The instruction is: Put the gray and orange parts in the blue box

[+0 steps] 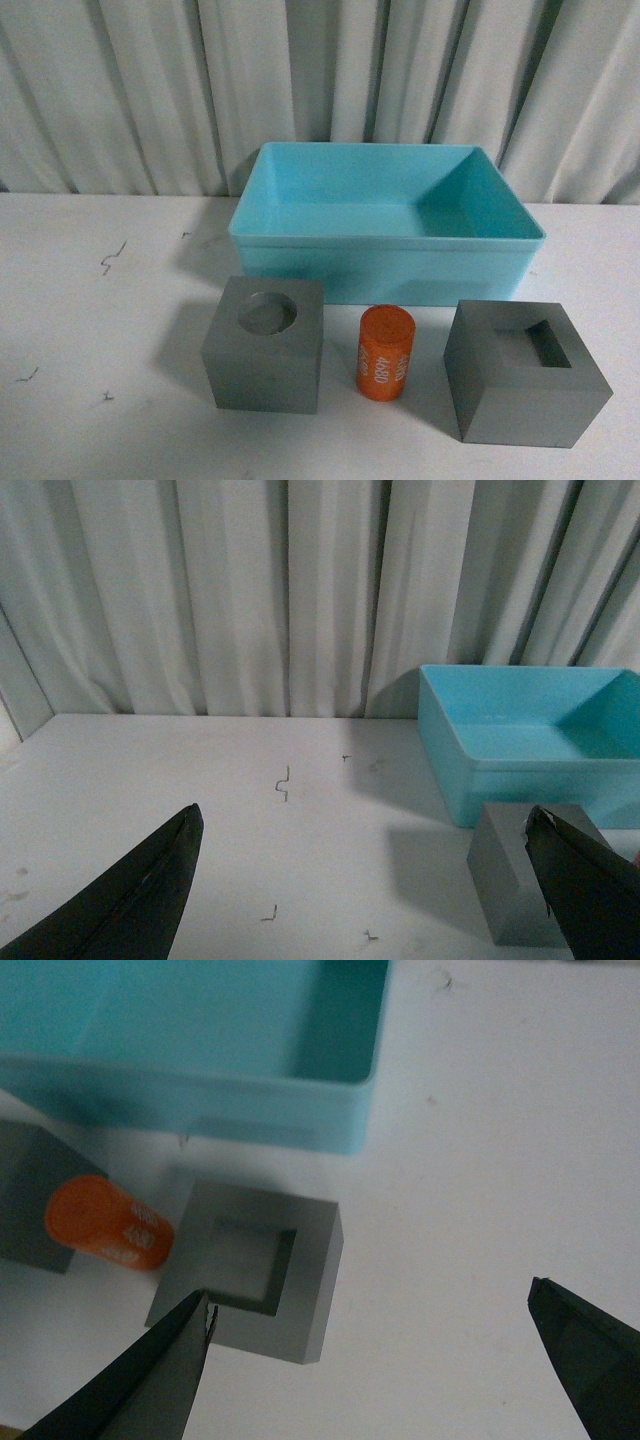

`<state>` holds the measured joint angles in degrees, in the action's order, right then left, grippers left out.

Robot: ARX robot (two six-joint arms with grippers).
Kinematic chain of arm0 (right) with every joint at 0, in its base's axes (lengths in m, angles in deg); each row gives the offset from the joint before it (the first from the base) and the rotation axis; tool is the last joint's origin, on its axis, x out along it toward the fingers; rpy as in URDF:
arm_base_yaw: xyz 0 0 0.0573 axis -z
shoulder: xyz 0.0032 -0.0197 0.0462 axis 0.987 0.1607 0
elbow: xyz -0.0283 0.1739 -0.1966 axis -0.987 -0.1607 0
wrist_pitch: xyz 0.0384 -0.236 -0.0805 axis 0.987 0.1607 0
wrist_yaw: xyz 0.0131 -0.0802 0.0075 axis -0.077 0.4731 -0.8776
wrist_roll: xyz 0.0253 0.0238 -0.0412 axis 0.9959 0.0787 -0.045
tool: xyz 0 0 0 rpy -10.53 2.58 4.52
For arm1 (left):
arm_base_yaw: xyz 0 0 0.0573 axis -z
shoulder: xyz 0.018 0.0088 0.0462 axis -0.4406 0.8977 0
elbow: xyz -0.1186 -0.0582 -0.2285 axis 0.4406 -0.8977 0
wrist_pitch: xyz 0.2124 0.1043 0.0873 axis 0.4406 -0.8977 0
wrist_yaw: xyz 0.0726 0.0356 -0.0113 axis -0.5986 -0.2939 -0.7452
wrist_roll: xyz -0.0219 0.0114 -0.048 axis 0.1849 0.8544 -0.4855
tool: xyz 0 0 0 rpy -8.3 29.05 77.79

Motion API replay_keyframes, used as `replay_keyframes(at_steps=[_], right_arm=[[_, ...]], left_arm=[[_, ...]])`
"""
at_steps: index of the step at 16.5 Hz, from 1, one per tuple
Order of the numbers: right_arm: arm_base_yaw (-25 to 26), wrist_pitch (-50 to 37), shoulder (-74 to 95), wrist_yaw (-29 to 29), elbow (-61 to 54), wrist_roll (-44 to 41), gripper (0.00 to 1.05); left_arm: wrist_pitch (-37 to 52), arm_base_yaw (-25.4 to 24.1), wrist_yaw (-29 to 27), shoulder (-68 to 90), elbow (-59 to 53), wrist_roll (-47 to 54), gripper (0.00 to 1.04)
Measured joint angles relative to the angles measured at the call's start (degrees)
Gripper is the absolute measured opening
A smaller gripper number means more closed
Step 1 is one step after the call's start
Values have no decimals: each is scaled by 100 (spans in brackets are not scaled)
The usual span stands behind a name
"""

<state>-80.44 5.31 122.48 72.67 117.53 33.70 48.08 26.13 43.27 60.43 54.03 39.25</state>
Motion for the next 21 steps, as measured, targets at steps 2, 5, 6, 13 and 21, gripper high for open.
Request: replay_keyframes(at_steps=[2, 5, 6, 13, 21], right_arm=[[-358, -146, 424, 385, -55, 66, 98], [-570, -328, 846, 734, -146, 223, 98], [-619, -448, 1056, 839, -151, 291, 98], [-863, -920, 2192, 1287, 140, 684, 98], [-1043, -1091, 2758, 1434, 409, 1270, 63]], left_arm=[[2, 0, 0, 0, 0, 0, 98], [0, 0, 0, 0, 0, 0, 98], [2, 0, 0, 0, 0, 0, 98], [0, 0, 0, 0, 0, 0, 98], [0, 0, 0, 0, 0, 0, 98]])
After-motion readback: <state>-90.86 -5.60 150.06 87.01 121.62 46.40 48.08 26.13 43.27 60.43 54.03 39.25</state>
